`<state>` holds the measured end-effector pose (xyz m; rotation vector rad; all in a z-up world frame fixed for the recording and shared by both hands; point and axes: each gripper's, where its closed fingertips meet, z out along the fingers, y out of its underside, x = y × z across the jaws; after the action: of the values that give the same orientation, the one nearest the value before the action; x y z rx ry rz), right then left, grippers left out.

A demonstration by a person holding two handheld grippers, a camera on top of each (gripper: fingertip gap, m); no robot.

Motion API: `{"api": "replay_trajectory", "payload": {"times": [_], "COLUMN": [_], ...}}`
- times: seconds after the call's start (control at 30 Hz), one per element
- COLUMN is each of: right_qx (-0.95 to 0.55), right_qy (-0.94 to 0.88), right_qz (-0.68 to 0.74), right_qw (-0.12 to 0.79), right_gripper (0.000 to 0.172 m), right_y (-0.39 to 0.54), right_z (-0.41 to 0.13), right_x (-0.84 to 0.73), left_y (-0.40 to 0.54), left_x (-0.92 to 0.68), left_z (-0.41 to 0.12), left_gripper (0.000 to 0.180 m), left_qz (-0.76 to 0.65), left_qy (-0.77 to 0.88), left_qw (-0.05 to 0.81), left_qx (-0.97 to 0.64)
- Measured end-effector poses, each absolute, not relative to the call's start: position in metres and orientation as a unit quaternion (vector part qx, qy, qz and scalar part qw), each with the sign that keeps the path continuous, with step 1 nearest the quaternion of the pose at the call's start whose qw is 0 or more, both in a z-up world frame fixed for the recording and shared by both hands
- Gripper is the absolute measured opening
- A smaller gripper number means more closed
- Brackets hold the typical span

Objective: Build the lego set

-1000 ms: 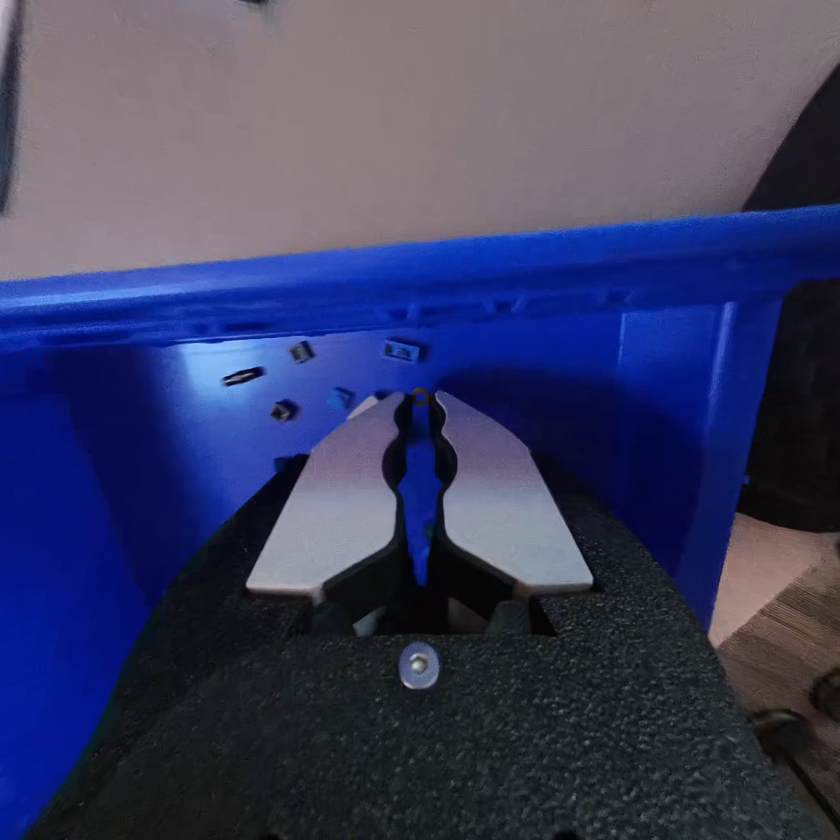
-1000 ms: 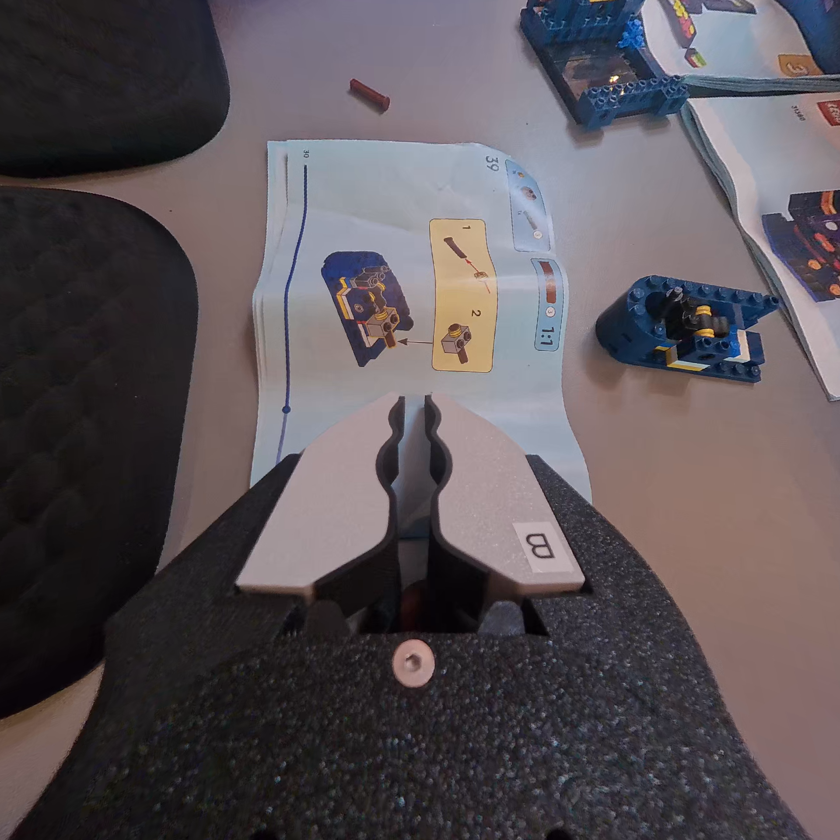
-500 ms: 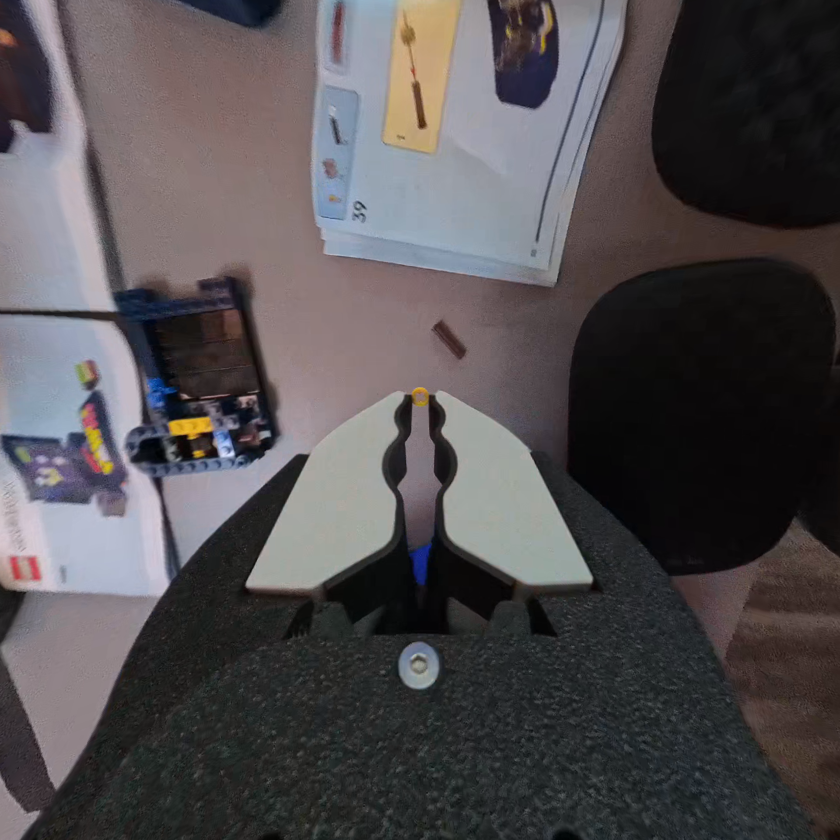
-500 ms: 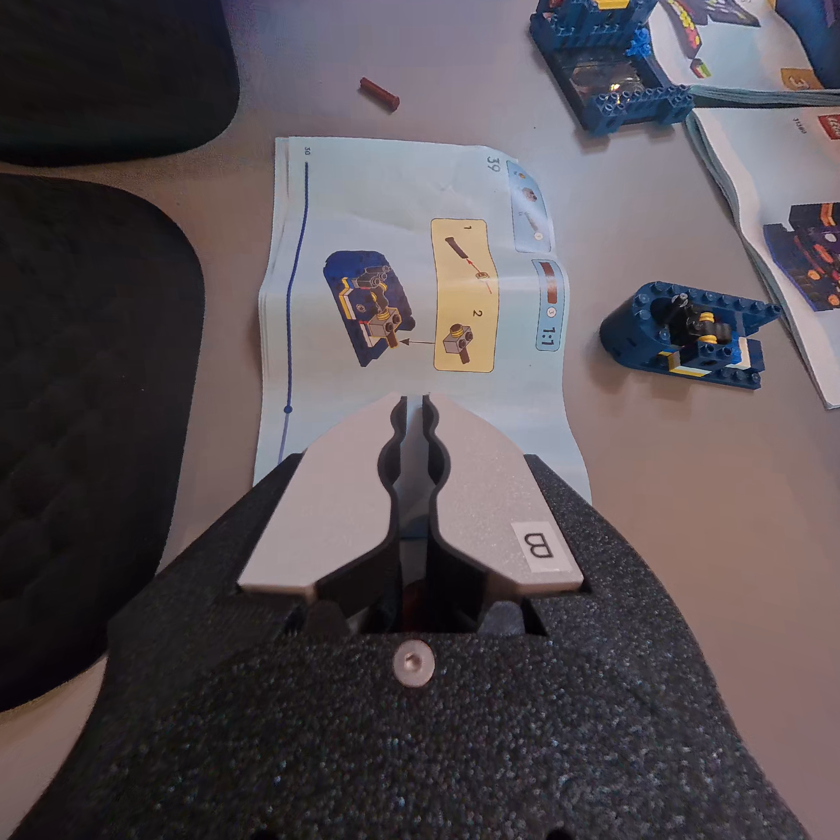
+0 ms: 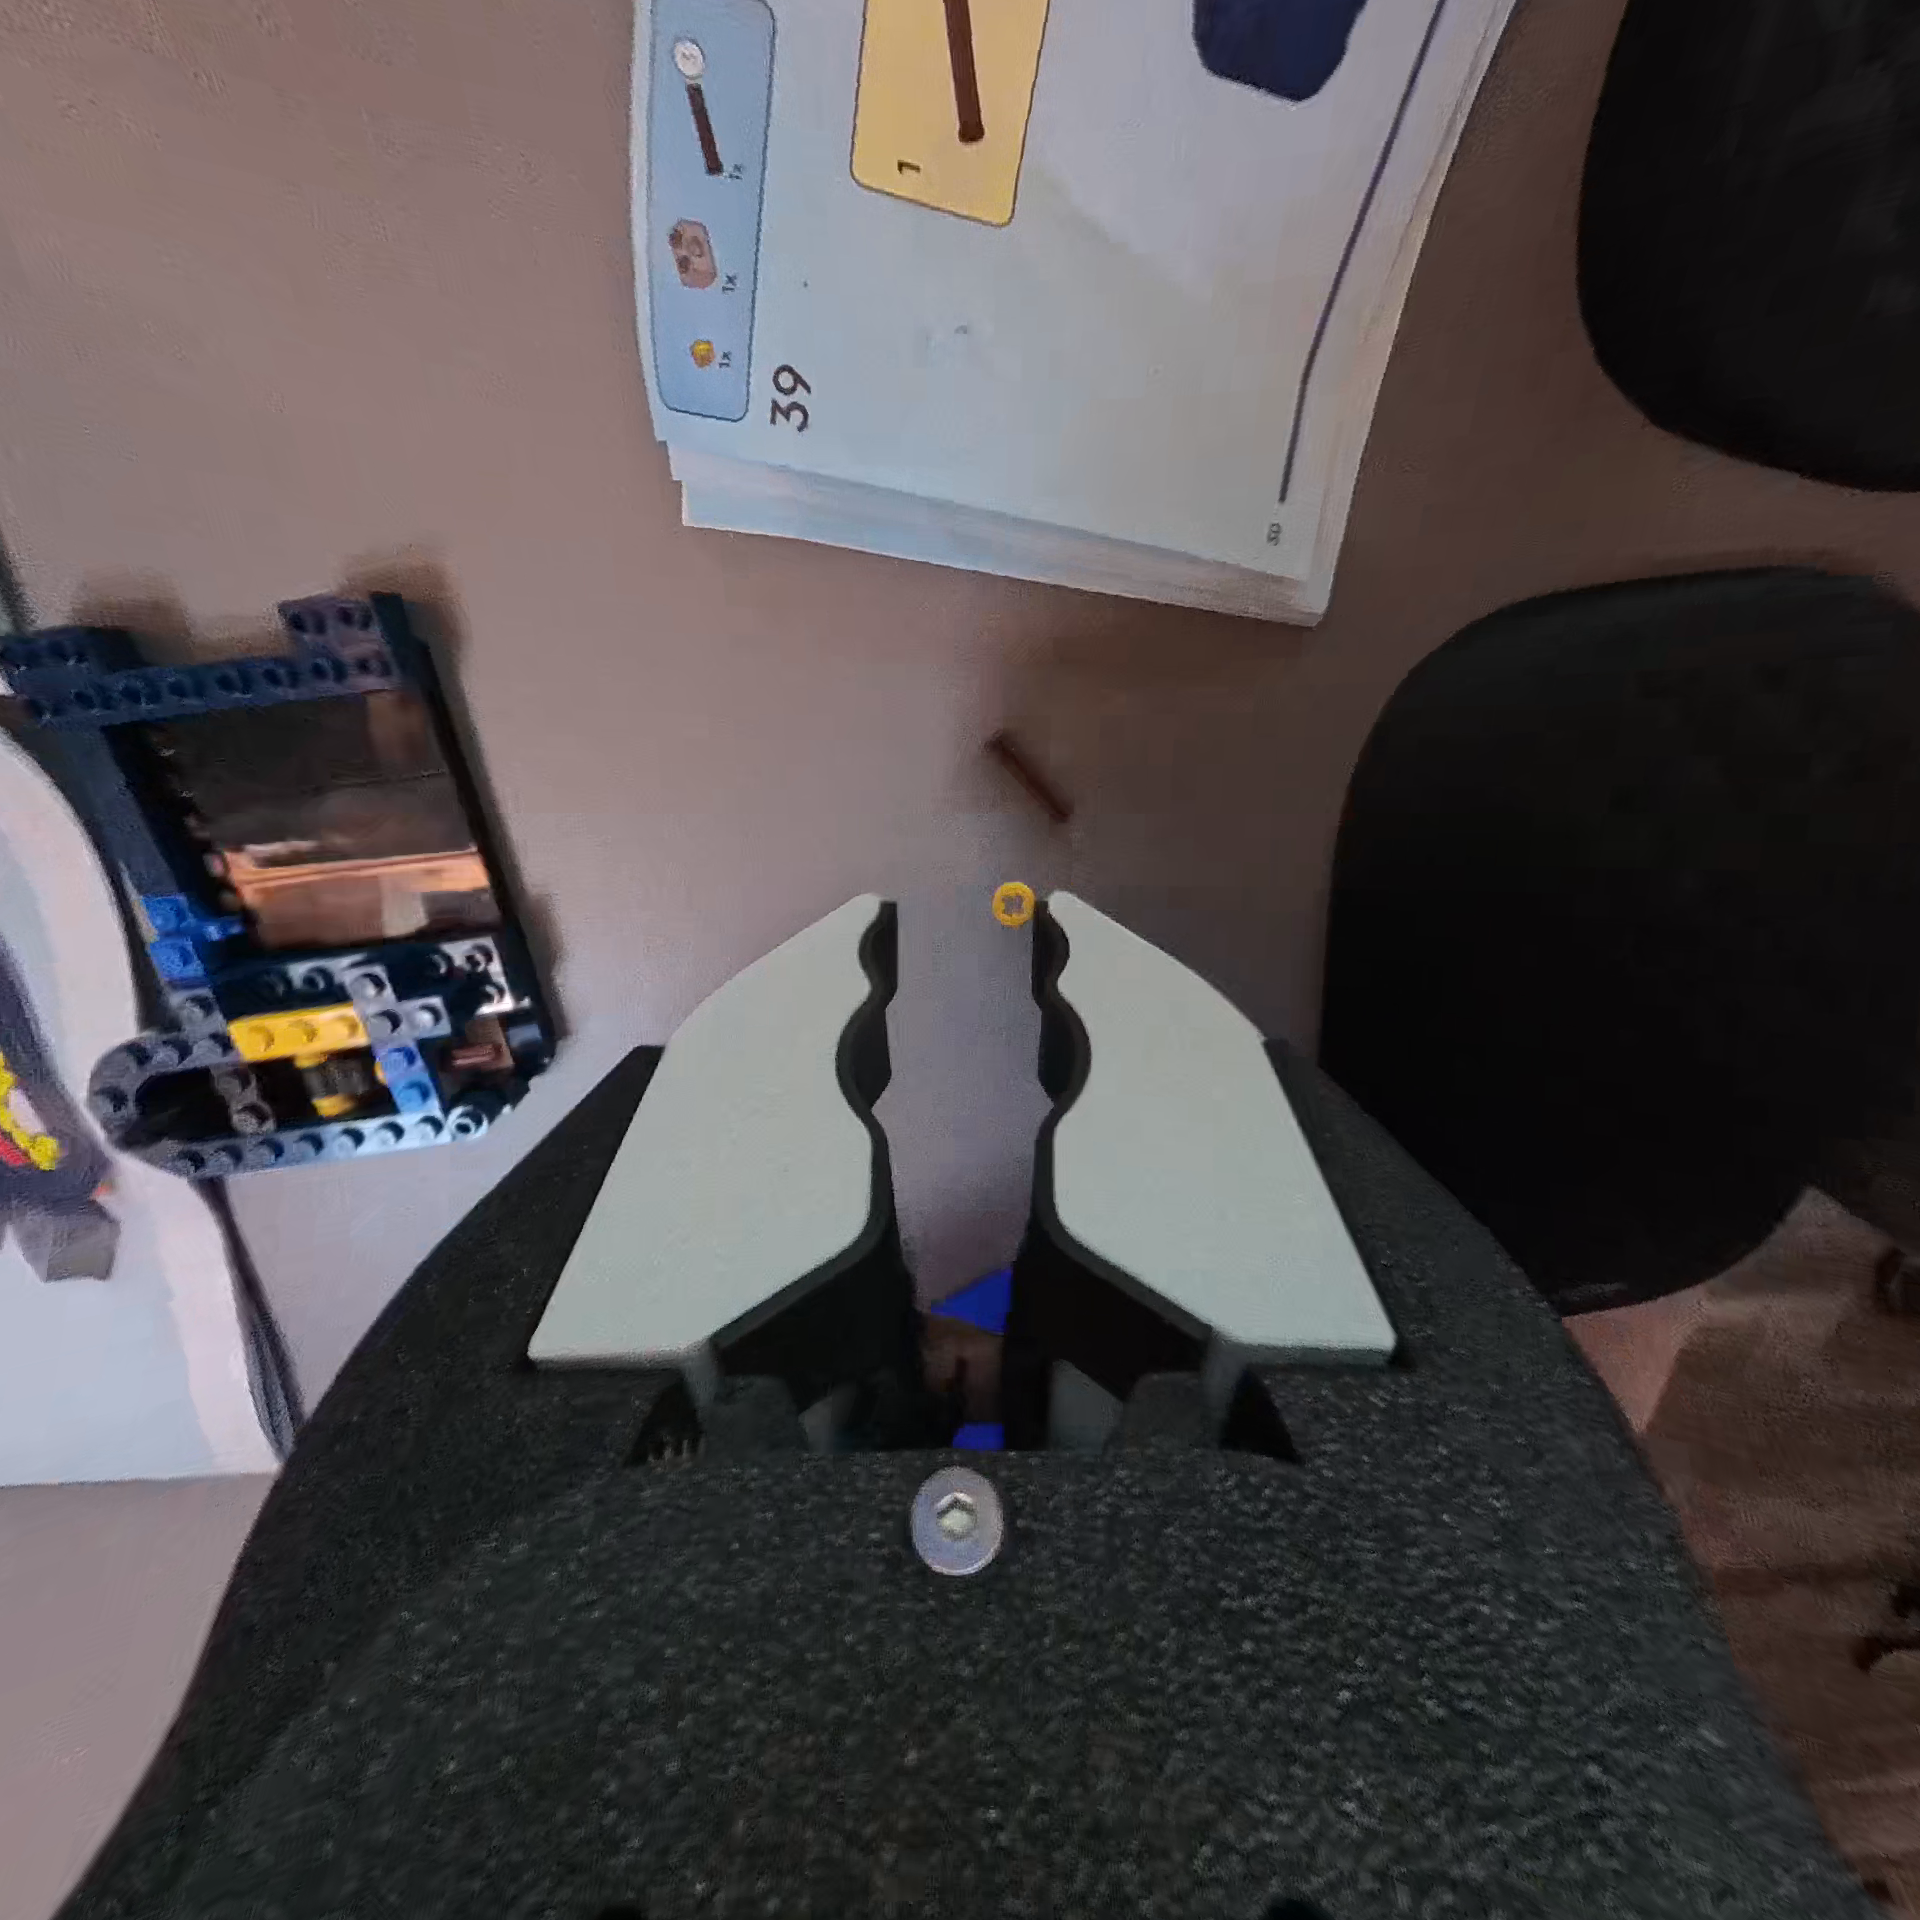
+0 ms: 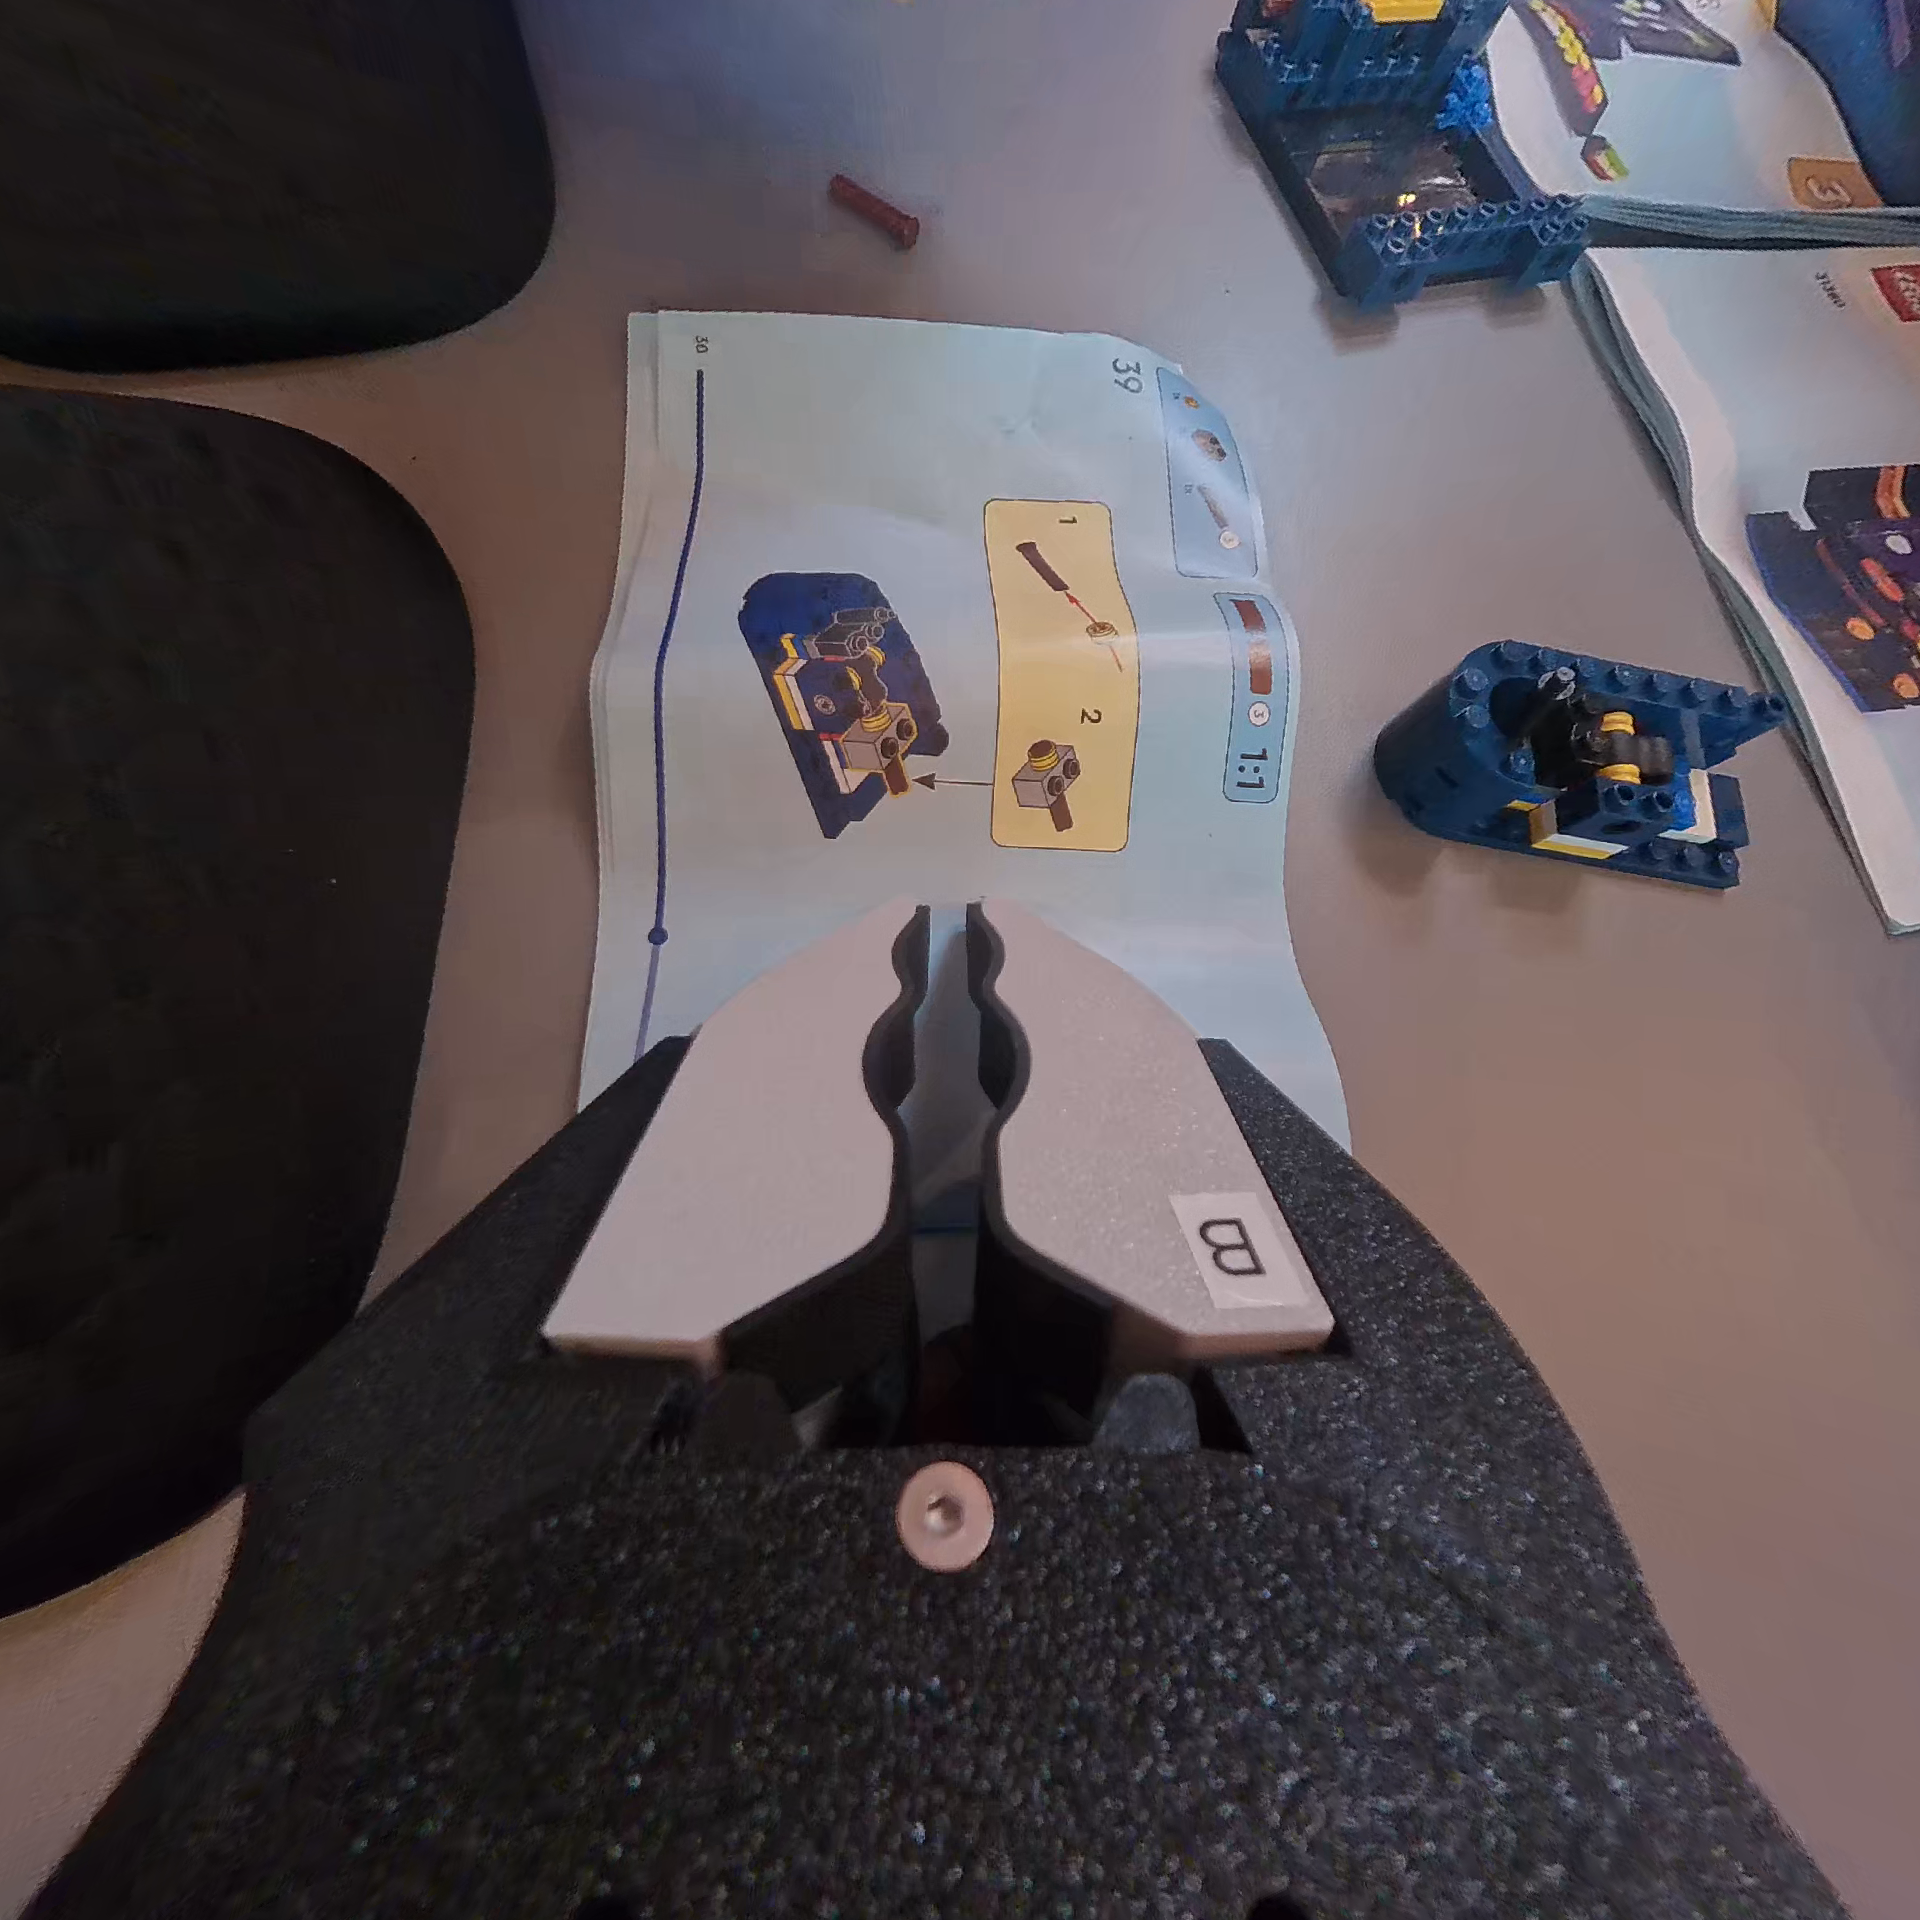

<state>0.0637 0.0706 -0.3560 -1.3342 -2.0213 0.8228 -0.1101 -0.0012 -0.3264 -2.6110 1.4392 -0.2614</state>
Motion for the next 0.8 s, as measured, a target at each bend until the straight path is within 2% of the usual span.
{"api": "replay_trajectory", "payload": {"times": [0.23,0.4,0.47,0.53,0.57,0.6,0.7,0.8], "right_qx": [-0.500,-0.501,-0.502,-0.503,-0.505,-0.505,-0.500,-0.502], "right_qy": [-0.757,-0.756,-0.755,-0.755,-0.753,-0.753,-0.756,-0.755], "right_qz": [0.309,0.309,0.309,0.311,0.312,0.312,0.307,0.311], "right_qw": [0.287,0.287,0.286,0.284,0.283,0.283,0.291,0.284], "right_gripper": [0.006,0.007,0.007,0.007,0.008,0.008,0.008,0.008], "right_y": [0.070,0.071,0.071,0.071,0.071,0.071,0.071,0.070], "right_z": [-0.356,-0.356,-0.356,-0.356,-0.356,-0.356,-0.356,-0.356], "right_x": [0.064,0.064,0.064,0.064,0.064,0.063,0.064,0.064], "left_y": [-0.005,-0.006,-0.002,-0.013,-0.011,-0.002,0.001,0.005], "left_x": [-0.120,-0.119,-0.127,-0.135,-0.140,-0.131,-0.124,-0.136], "left_z": [-0.300,-0.305,-0.310,-0.338,-0.341,-0.334,-0.313,-0.309], "left_gripper": [0.025,0.029,0.023,0.029,0.037,0.035,0.035,0.038], "left_qz": [-0.097,-0.080,-0.038,0.008,0.043,0.030,0.001,0.033], "left_qy": [0.457,0.473,0.485,0.513,0.526,0.529,0.502,0.504], "left_qw": [0.145,0.138,0.123,0.029,0.018,0.064,0.084,0.080], "left_qx": [-0.872,-0.867,-0.865,-0.858,-0.849,-0.846,-0.861,-0.859]}}
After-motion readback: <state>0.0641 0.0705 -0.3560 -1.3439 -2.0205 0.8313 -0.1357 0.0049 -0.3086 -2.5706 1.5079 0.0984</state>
